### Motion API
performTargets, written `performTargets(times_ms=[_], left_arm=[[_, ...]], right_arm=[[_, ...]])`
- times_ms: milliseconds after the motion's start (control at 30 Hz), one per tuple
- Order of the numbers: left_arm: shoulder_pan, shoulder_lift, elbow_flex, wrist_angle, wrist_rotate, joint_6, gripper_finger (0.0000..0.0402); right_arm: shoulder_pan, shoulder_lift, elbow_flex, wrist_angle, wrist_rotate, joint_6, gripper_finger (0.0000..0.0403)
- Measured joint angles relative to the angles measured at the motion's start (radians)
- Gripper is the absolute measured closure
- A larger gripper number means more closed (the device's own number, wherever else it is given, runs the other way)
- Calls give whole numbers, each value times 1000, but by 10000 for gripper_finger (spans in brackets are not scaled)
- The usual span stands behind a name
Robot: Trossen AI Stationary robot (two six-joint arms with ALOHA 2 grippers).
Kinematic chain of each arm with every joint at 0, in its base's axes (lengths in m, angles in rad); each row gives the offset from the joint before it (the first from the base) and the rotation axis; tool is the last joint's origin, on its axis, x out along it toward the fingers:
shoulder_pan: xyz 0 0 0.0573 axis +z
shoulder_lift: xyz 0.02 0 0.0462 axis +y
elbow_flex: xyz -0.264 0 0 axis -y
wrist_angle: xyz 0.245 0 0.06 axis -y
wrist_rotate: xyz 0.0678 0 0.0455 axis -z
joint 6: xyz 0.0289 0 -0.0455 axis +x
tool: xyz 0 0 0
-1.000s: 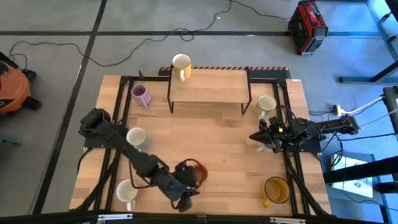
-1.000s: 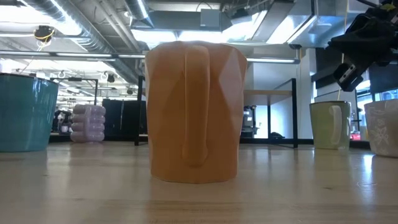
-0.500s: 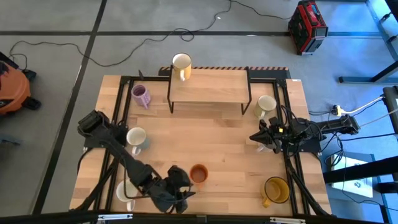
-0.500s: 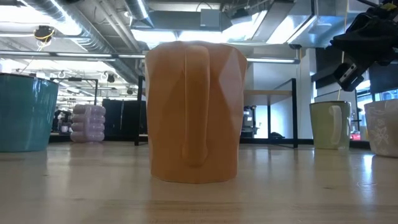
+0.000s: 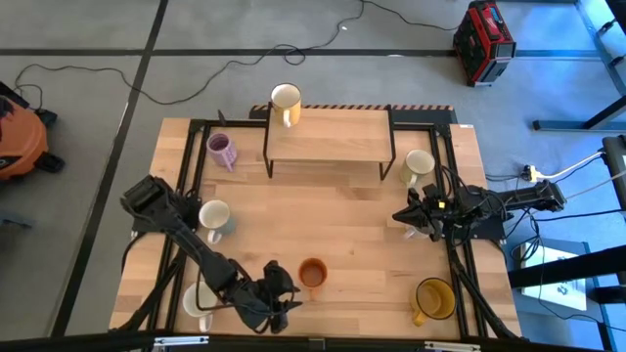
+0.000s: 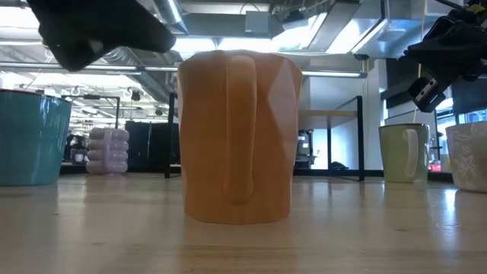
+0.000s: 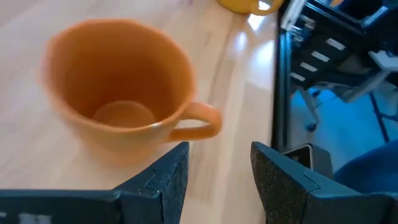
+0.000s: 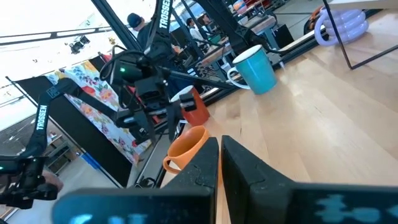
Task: Place coffee mugs
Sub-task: Put the orange mug on the shelf
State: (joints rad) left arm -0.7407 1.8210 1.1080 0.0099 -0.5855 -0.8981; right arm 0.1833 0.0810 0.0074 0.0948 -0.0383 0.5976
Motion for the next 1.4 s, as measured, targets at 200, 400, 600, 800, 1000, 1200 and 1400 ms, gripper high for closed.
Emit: performTargets(times_ms=[200, 400, 600, 800, 1000, 1200, 1400], left_arm=[[8, 77, 0, 119, -3, 31, 235], [20, 127, 0, 166, 12, 13, 235], [40, 167, 0, 256, -8, 11, 235], [58, 190, 0, 299, -35, 10, 235], [78, 189, 0, 308, -102, 9, 235], [109, 189, 0, 307, -124, 11, 235], [136, 189, 0, 306, -140, 16, 235]], right_arm=[[0, 0, 0, -8, 2, 0, 393], [0, 0, 0, -26, 3, 0, 393], [0, 0, 0, -40, 2, 0, 393], [0, 0, 0, -42, 1, 0, 393], [0, 0, 0, -45, 1, 0, 393], [0, 0, 0, -45, 1, 0, 393], [0, 0, 0, -45, 1, 0, 393]])
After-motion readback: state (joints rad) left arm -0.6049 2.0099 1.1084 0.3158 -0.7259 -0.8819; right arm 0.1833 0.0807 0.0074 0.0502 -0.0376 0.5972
